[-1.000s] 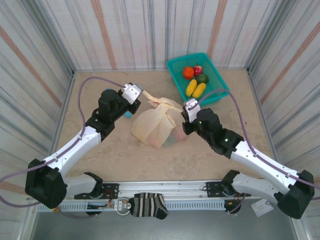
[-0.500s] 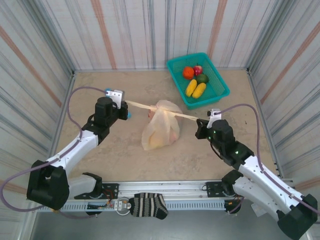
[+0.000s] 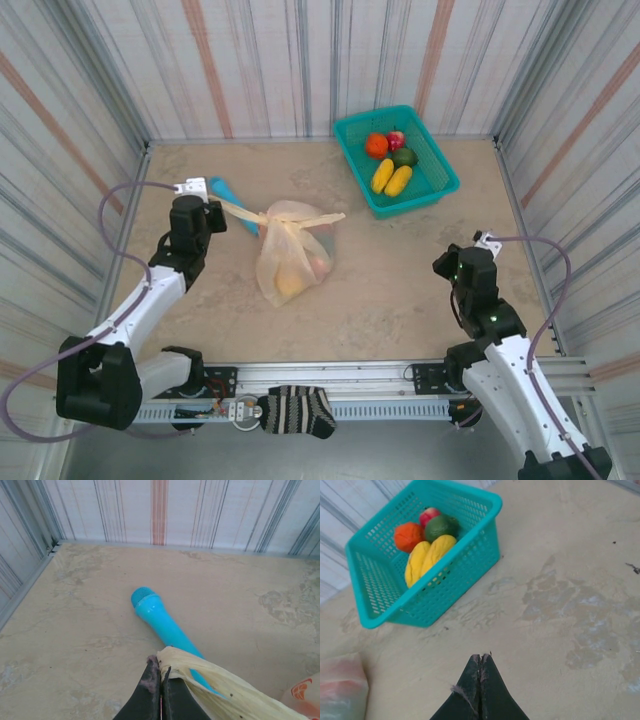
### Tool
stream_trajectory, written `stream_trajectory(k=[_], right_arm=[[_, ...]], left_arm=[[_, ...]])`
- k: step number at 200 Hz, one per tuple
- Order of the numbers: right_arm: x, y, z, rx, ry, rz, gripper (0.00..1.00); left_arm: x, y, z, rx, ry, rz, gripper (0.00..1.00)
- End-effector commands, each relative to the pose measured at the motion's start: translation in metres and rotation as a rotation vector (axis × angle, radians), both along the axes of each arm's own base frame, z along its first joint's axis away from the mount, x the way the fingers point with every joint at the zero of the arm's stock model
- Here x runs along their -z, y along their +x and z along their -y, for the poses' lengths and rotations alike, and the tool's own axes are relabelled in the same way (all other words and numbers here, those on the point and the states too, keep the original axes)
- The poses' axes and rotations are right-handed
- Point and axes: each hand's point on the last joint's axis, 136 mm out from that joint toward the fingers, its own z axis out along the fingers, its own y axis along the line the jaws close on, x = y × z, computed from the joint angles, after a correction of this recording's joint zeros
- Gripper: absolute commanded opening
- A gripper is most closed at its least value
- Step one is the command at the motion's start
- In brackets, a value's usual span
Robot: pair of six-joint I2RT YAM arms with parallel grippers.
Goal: Place the fake fruits into the plastic bag and tie a complex knot
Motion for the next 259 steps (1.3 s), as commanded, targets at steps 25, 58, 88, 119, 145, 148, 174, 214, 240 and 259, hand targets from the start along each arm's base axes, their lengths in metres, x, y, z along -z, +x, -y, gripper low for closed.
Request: stream_trajectory(k=[25, 58, 88, 119, 145, 148, 174, 214, 240, 259], right_arm=[[-0.025, 0.021, -0.101, -0.517, 0.151, 0.047, 0.35], [-0.021, 0.035, -0.162, -0.703, 0.159, -0.092, 0.44], [-0.027, 0.054, -0.197, -0.746, 0.306, -0.173, 0.61], [-0.017, 0.076, -0.212, -0.706, 0.415, -0.249, 0.74], [0.001, 0.088, -0.219, -0.641, 0.483, -0.324, 0.73], [0.003, 0.089, -0.22, -0.637, 0.491, -0.33, 0.73], [0.017, 0.092, -0.233, -0.621, 0.532, -0.373, 0.71], [0.027, 0.099, -0.246, -0.608, 0.558, -0.388, 0.6], [0.024, 0.105, -0.239, -0.585, 0.525, -0.352, 0.3], [0.015, 0.108, -0.224, -0.549, 0.476, -0.307, 0.09]], left_arm=[[0.004, 0.006, 0.031, 0.099, -0.101, -0.022, 0.0], [0.007, 0.006, 0.037, 0.115, -0.097, -0.036, 0.0], [0.01, 0.006, 0.036, 0.109, -0.09, -0.039, 0.0], [0.01, 0.007, 0.036, 0.113, -0.091, -0.038, 0.0], [0.009, 0.007, 0.037, 0.112, -0.095, -0.034, 0.0], [0.009, 0.007, 0.037, 0.112, -0.095, -0.033, 0.0], [0.01, 0.007, 0.038, 0.116, -0.1, -0.034, 0.0], [0.008, 0.006, 0.039, 0.109, -0.11, -0.032, 0.0], [0.006, 0.005, 0.039, 0.108, -0.117, -0.022, 0.0], [0.002, 0.003, 0.038, 0.092, -0.122, -0.005, 0.0]])
